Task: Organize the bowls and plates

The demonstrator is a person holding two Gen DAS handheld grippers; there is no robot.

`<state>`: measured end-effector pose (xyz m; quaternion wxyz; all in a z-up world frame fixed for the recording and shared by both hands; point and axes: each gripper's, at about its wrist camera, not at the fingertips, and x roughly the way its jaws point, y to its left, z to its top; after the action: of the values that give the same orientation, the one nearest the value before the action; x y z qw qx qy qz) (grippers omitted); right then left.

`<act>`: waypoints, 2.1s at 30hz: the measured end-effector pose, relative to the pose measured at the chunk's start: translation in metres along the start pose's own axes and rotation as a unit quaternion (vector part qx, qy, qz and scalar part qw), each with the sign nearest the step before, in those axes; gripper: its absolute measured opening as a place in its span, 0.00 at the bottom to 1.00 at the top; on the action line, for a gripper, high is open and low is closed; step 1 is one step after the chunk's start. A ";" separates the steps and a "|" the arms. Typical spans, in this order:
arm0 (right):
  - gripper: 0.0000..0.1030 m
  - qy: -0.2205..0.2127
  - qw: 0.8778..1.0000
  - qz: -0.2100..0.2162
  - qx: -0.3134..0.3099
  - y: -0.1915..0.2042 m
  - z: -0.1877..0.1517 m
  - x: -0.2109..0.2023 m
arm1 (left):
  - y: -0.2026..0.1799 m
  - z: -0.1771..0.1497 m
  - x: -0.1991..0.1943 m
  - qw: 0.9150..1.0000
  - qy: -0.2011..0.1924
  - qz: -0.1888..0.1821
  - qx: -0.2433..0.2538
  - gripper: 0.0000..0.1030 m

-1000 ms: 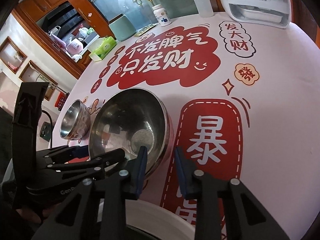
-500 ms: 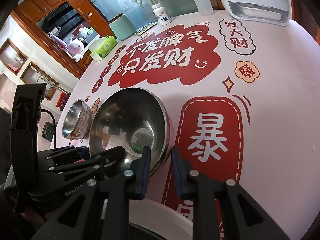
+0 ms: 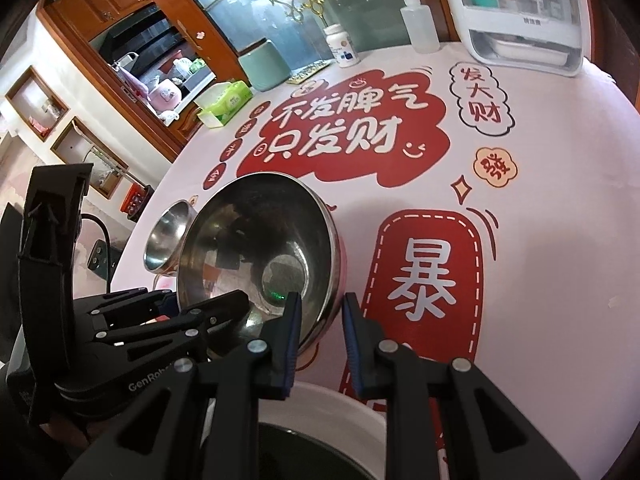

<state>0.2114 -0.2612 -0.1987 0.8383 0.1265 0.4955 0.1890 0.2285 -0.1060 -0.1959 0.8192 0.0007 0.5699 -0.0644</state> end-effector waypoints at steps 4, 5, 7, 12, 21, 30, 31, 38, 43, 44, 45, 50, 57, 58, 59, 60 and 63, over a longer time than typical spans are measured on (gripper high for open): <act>0.20 -0.005 1.000 0.005 -0.012 0.008 -0.002 -0.008 | 0.002 -0.006 -0.012 1.000 -0.010 0.005 -0.005 0.24; 0.20 -0.006 1.000 0.007 -0.016 0.011 -0.003 -0.010 | 0.003 -0.008 -0.015 1.000 -0.013 0.006 -0.006 0.24; 0.20 -0.007 1.000 0.010 -0.022 0.016 -0.005 -0.013 | 0.005 -0.014 -0.022 1.000 -0.018 0.008 -0.010 0.24; 0.20 -0.006 0.999 0.019 -0.040 0.028 -0.010 -0.020 | 0.010 -0.027 -0.036 0.999 -0.028 0.015 -0.022 0.24; 0.20 0.000 0.996 0.039 -0.080 0.054 -0.022 -0.028 | 0.024 -0.057 -0.061 0.997 -0.048 0.031 -0.051 0.24; 0.20 0.010 0.991 0.065 -0.121 0.084 -0.042 -0.036 | 0.041 -0.097 -0.087 0.993 -0.062 0.048 -0.091 0.24; 0.20 0.011 0.990 0.067 -0.125 0.087 -0.044 -0.037 | 0.044 -0.101 -0.090 0.992 -0.062 0.049 -0.096 0.24; 0.20 0.024 0.984 0.089 -0.156 0.111 -0.059 -0.039 | 0.059 -0.131 -0.107 0.987 -0.070 0.068 -0.128 0.24; 0.20 0.038 0.978 0.106 -0.173 0.128 -0.069 -0.036 | 0.072 -0.150 -0.117 0.983 -0.069 0.083 -0.152 0.24; 0.20 0.041 0.977 0.110 -0.176 0.132 -0.070 -0.035 | 0.074 -0.153 -0.118 0.982 -0.068 0.085 -0.156 0.24; 0.20 0.043 0.976 0.112 -0.179 0.135 -0.072 -0.034 | 0.077 -0.156 -0.119 0.981 -0.067 0.087 -0.161 0.24; 0.20 0.062 0.972 0.125 -0.189 0.151 -0.078 -0.026 | 0.093 -0.170 -0.122 0.977 -0.058 0.098 -0.179 0.24; 0.21 0.094 0.967 0.131 -0.198 0.167 -0.086 -0.009 | 0.113 -0.183 -0.115 0.974 -0.030 0.104 -0.198 0.25; 0.21 0.100 0.966 0.130 -0.198 0.169 -0.087 -0.006 | 0.115 -0.185 -0.114 0.974 -0.025 0.103 -0.200 0.26; 0.21 0.104 0.966 0.129 -0.198 0.170 -0.088 -0.003 | 0.117 -0.187 -0.112 0.973 -0.021 0.104 -0.203 0.26; 0.21 0.108 0.966 0.128 -0.197 0.171 -0.089 0.000 | 0.119 -0.189 -0.109 0.973 -0.015 0.105 -0.204 0.26; 0.21 0.120 0.965 0.121 -0.197 0.174 -0.091 0.007 | 0.124 -0.195 -0.100 0.972 0.001 0.106 -0.208 0.26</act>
<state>0.1010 -0.1000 -0.1783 0.7520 -0.0057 0.5261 0.3969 0.0258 0.0421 -0.1798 0.8029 -0.1091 0.5684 0.1427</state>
